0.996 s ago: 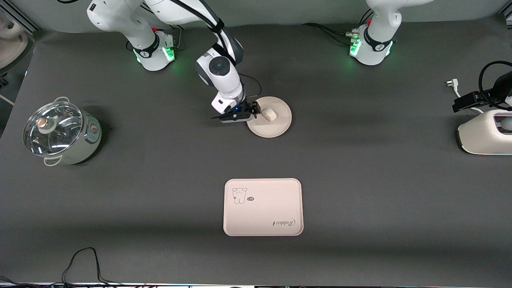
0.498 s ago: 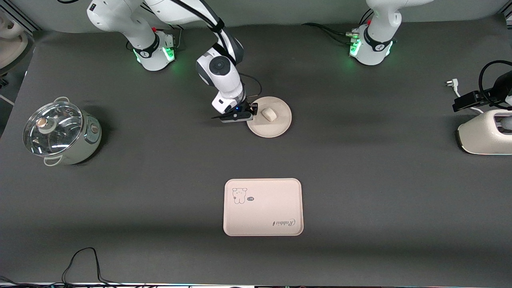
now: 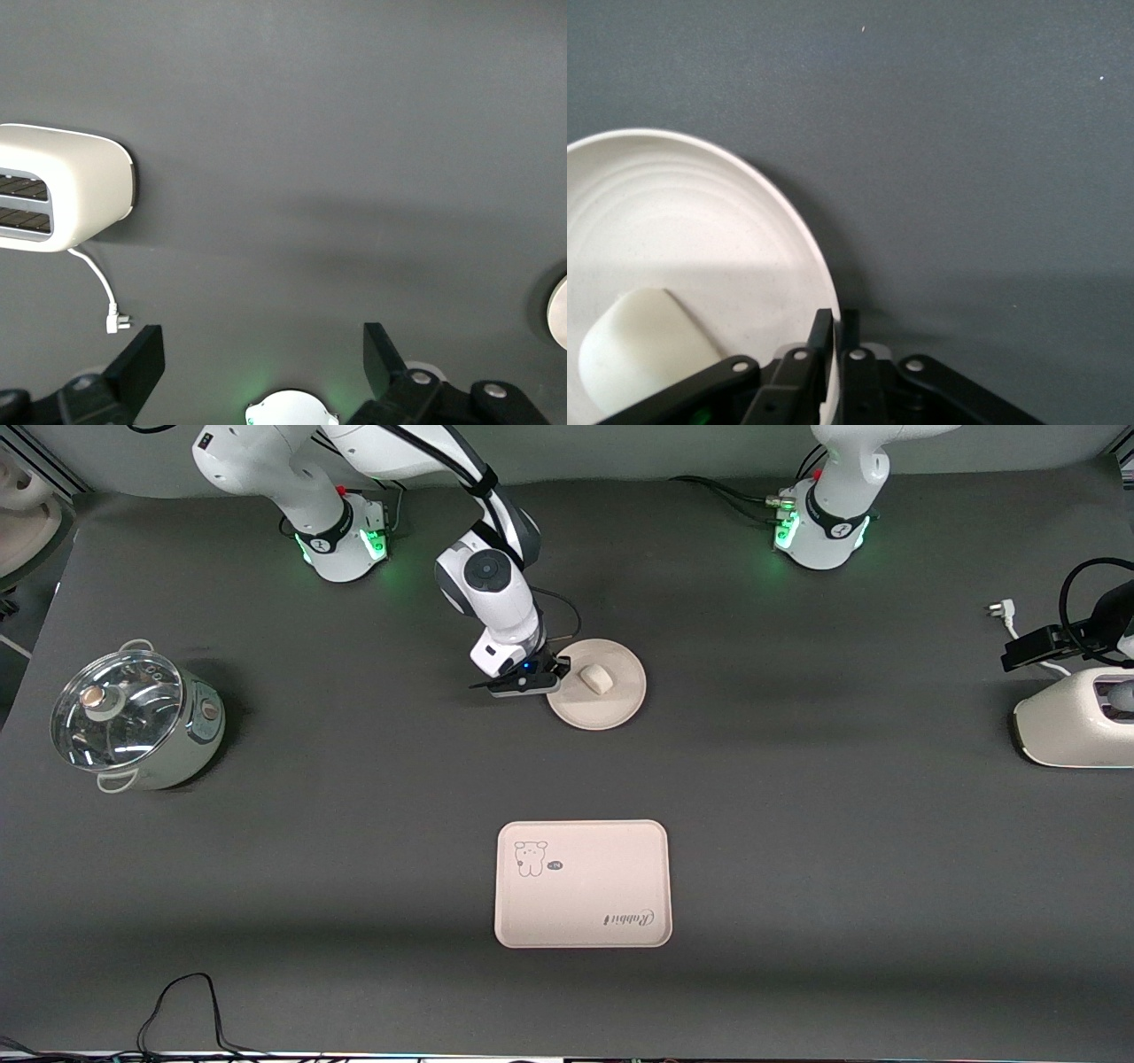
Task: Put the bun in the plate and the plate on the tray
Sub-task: 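Lower the right gripper to the plate rim and grip it, then carry the plate with the right gripper over the cream tray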
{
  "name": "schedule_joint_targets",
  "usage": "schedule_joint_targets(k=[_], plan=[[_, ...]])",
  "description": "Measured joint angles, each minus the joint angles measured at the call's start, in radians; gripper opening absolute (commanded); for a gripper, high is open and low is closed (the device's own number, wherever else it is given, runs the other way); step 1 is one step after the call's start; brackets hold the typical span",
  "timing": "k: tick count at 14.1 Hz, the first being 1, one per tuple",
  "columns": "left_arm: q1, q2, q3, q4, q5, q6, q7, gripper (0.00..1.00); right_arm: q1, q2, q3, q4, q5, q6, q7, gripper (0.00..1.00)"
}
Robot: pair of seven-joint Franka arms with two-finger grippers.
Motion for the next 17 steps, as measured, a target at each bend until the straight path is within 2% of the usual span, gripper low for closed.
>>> schedule_joint_targets(k=[6,10,12,15,17], plan=[[0.000,-0.001,0.000,-0.001,0.000,0.000,0.000,1.00,0.000,-0.008,-0.001,0.016,0.000,0.001,-0.001,0.00],[0.000,-0.001,0.000,-0.002,0.000,0.000,0.001,1.00,-0.010,-0.061,-0.003,0.022,0.000,-0.007,-0.059,0.00],[0.000,-0.001,0.001,-0.002,0.000,0.000,0.001,1.00,-0.023,-0.142,-0.006,0.026,0.000,-0.087,-0.106,0.00],[0.000,-0.001,0.001,-0.003,0.000,0.000,0.004,1.00,-0.072,-0.324,-0.008,0.028,0.007,-0.282,-0.196,0.00],[0.000,-0.001,0.002,-0.003,0.000,0.000,0.011,1.00,-0.099,-0.422,-0.010,0.023,0.062,-0.359,-0.262,0.00]])
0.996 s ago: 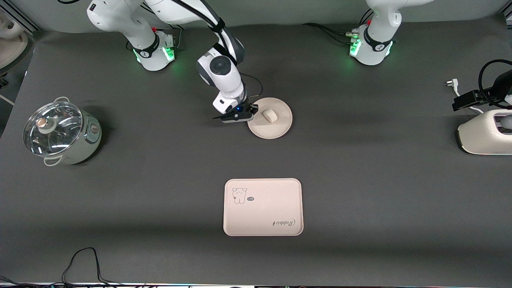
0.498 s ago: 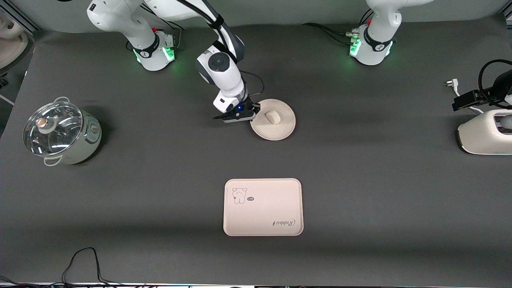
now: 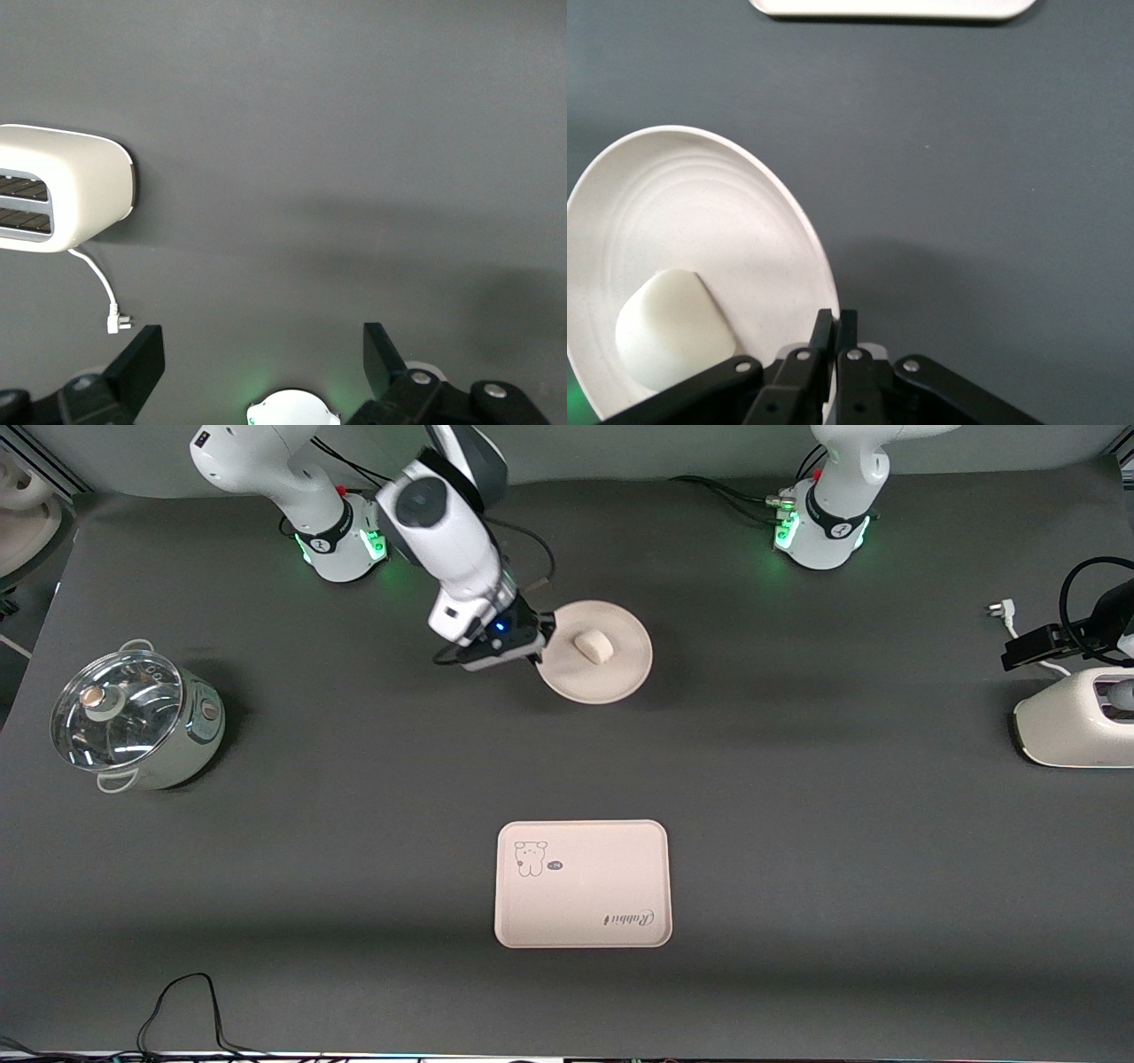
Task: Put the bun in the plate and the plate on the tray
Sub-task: 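Carry the plate with the right gripper over the cream tray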
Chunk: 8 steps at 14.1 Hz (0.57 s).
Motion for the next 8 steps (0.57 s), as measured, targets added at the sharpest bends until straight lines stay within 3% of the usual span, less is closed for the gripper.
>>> schedule_joint_targets(k=[4,6,8], plan=[[0.000,0.000,0.004,0.000,0.000,0.000,0.010,1.00,-0.055,-0.011,-0.004,-0.011,0.084,-0.006,-0.129,0.00],[0.000,0.000,0.007,0.000,0.000,0.000,0.012,1.00,-0.095,0.039,-0.006,0.021,0.095,0.003,-0.166,0.00],[0.000,0.000,0.007,0.000,0.000,0.000,0.012,1.00,-0.139,0.134,-0.008,0.129,0.096,0.001,-0.173,0.00]])
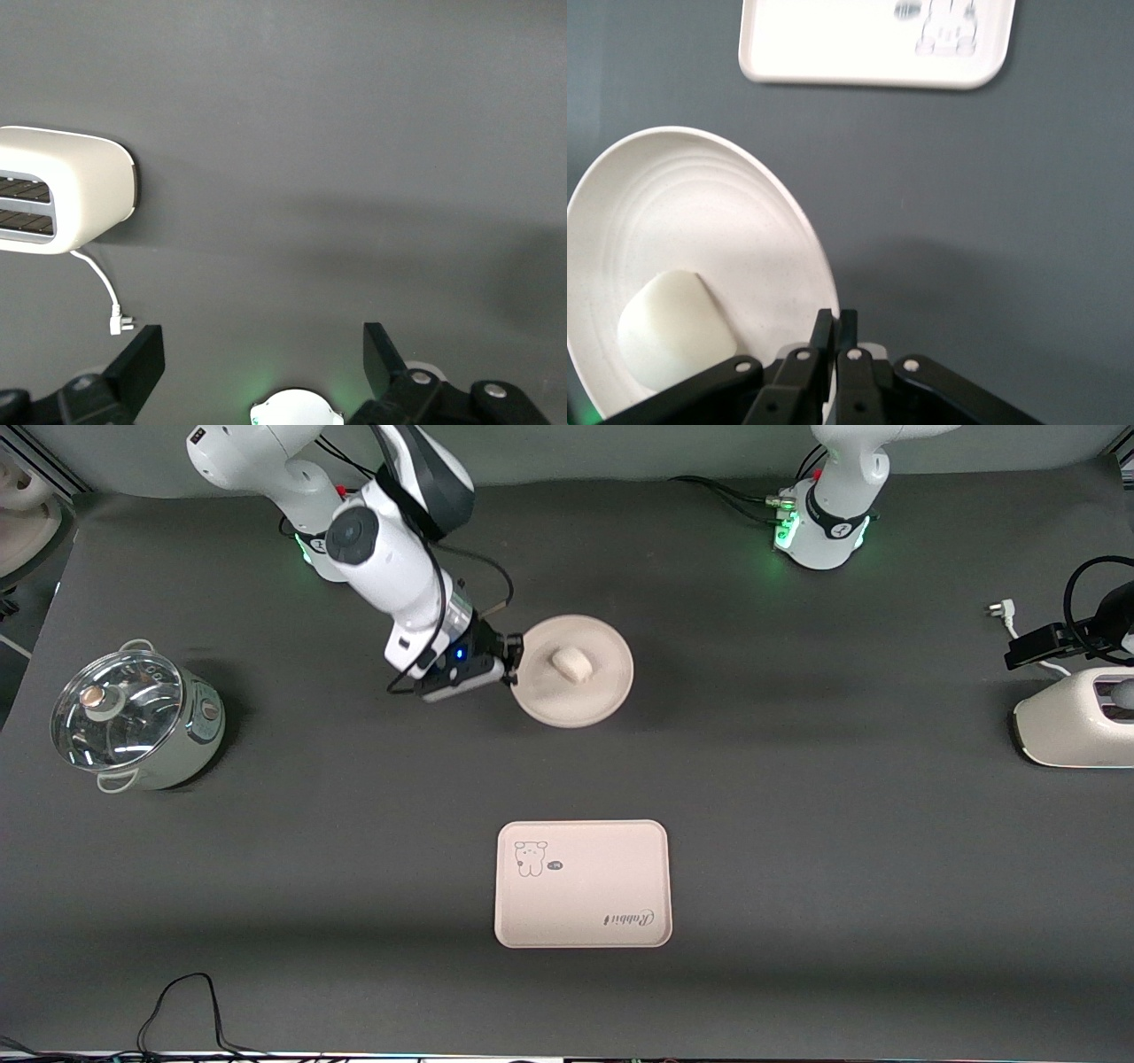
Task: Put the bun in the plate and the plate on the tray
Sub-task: 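Carry the plate with the right gripper over the cream tray, then lower the plate onto the tray and open the right gripper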
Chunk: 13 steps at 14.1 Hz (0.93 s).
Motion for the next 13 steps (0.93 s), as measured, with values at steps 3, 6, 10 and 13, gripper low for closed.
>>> schedule_joint_targets(k=[3,6,10,13], plan=[[0.000,0.000,0.000,0.000,0.000,0.000,0.001,1.00,-0.072,0.198,0.000,0.275,0.001,-0.072,0.000,0.00],[0.000,-0.001,0.000,0.000,0.000,0.000,0.001,1.00,-0.142,0.417,0.001,0.590,0.007,-0.142,0.003,0.00],[0.000,-0.001,0.001,0.000,0.000,0.000,0.001,1.00,-0.206,0.681,0.003,0.930,0.035,-0.183,0.048,0.00],[0.000,-0.001,0.001,0.000,0.000,-0.002,0.001,1.00,-0.235,0.820,0.003,1.083,0.037,-0.182,0.065,0.00]])
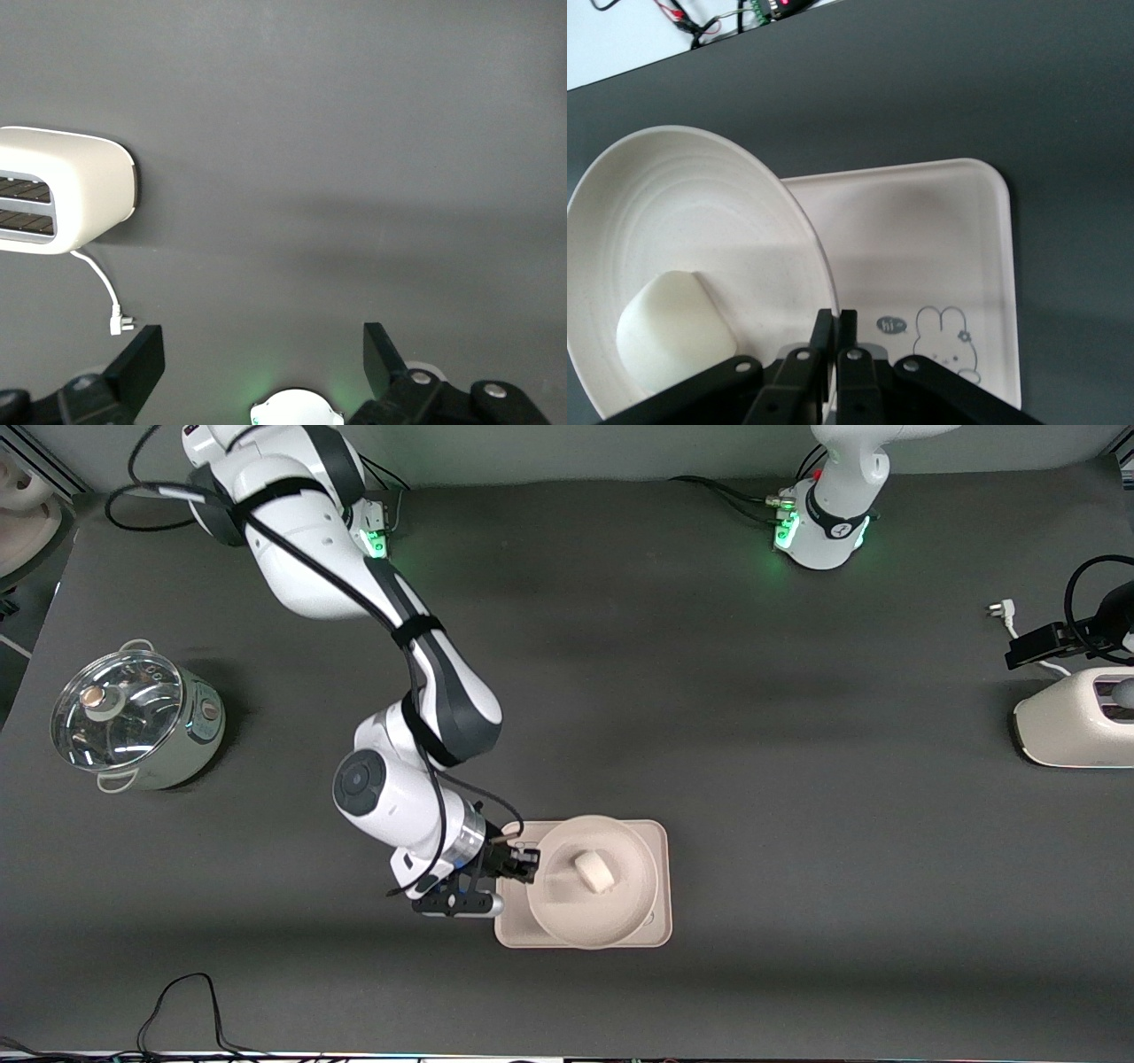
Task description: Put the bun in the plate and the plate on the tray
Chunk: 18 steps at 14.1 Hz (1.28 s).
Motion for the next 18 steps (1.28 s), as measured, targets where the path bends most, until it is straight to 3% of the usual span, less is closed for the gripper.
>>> schedule_joint_targets(k=[5,9,10,11,12,18], plan=[[0.000,-0.002,0.000,0.000,0.000,-0.004,0.001,1.00,-0.020,0.154,0.033,0.048,0.002,0.107,0.002,0.00],[0.000,-0.003,-0.002,0.000,0.000,-0.005,0.001,1.00,-0.020,0.192,0.044,0.055,0.002,0.114,0.006,0.00],[0.000,-0.003,-0.002,0.000,0.000,-0.005,0.001,1.00,-0.020,0.195,0.044,0.055,0.002,0.113,0.006,0.29],[0.000,-0.003,-0.002,-0.001,0.000,-0.005,0.002,1.00,-0.020,0.197,0.044,0.054,0.002,0.112,0.007,0.71],[0.000,-0.003,-0.002,-0.002,0.000,-0.005,0.002,1.00,-0.019,0.197,0.045,0.054,0.002,0.112,0.009,1.00],[-0.001,-0.003,-0.003,-0.011,0.000,-0.005,0.003,1.00,-0.021,0.144,0.045,0.072,0.005,0.050,0.043,1.00]])
